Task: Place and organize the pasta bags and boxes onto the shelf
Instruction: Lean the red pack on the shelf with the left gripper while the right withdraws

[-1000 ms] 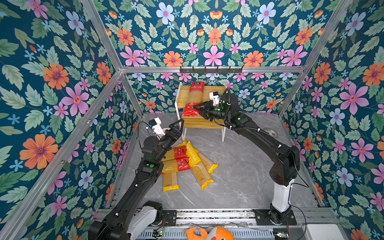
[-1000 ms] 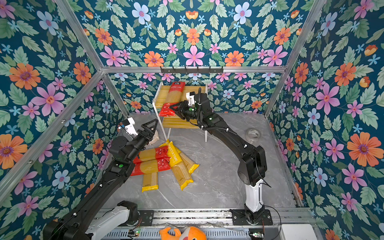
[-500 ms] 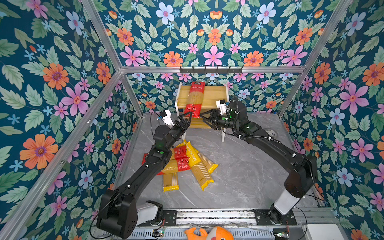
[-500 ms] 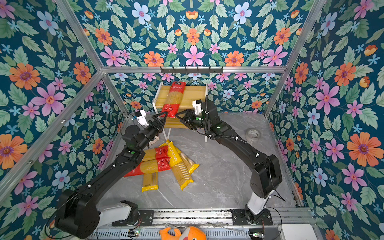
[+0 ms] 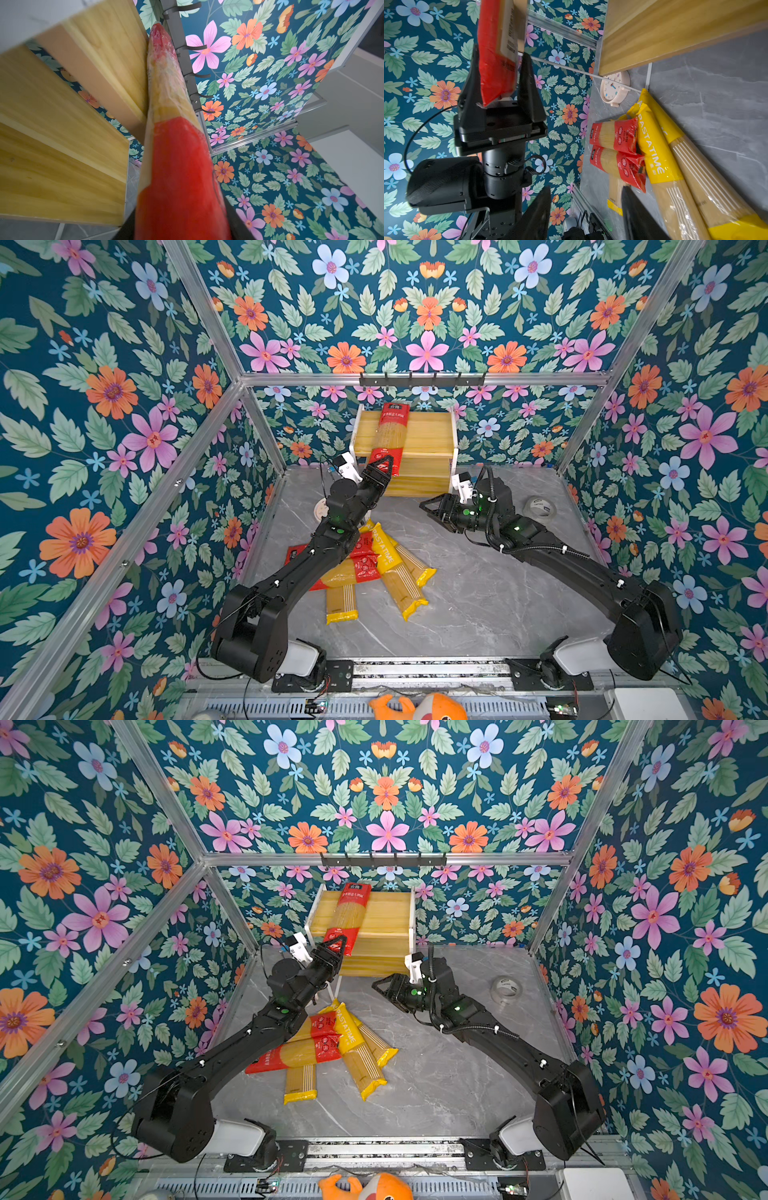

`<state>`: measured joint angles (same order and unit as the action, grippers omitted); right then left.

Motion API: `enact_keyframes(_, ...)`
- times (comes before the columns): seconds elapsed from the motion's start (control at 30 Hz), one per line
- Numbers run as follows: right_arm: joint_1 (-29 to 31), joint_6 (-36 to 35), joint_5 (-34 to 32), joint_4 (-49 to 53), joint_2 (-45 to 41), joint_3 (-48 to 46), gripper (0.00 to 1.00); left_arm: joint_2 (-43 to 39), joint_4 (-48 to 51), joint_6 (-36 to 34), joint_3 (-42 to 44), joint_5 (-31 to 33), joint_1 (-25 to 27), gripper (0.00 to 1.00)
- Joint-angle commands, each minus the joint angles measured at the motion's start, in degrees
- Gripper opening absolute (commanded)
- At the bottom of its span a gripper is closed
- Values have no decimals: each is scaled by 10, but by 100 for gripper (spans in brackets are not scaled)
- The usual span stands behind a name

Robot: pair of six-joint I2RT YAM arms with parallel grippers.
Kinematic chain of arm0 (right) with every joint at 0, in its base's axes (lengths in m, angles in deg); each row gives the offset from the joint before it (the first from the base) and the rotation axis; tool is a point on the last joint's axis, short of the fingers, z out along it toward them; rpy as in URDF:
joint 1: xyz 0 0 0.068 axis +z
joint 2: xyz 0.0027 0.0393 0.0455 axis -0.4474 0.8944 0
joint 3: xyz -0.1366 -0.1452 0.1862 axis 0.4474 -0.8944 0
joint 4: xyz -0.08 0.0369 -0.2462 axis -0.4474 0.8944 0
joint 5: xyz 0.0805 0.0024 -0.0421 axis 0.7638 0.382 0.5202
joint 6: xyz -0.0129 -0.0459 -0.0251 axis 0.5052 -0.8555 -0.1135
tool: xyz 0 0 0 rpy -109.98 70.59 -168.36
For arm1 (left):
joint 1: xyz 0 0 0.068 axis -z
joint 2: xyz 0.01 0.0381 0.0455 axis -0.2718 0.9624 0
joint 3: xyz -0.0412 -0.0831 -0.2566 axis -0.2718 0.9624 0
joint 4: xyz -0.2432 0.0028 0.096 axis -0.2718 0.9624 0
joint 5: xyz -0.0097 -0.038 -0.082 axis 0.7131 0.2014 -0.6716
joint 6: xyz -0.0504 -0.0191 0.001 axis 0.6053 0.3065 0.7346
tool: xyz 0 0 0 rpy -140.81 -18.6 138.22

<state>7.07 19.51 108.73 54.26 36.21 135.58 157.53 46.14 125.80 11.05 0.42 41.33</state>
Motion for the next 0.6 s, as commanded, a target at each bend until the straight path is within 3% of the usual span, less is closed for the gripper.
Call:
enact_keyframes(0.0,-2,-6,-12,-29,-13,-22,55,-6,-9,7,-11,41,-1,30)
enact_keyframes(0.17,-6,-6,-13,-35,-27,-62,55,-31,43,-7,-20,75,-14,14)
enact_keyframes(0.33,-5,-7,-16,-38,-41,-89,55,-36,71,-4,-21,67,-41,12)
enact_keyframes(0.57,-5,-10,-23,-32,-54,-113,55,12,30,29,-44,25,-47,13)
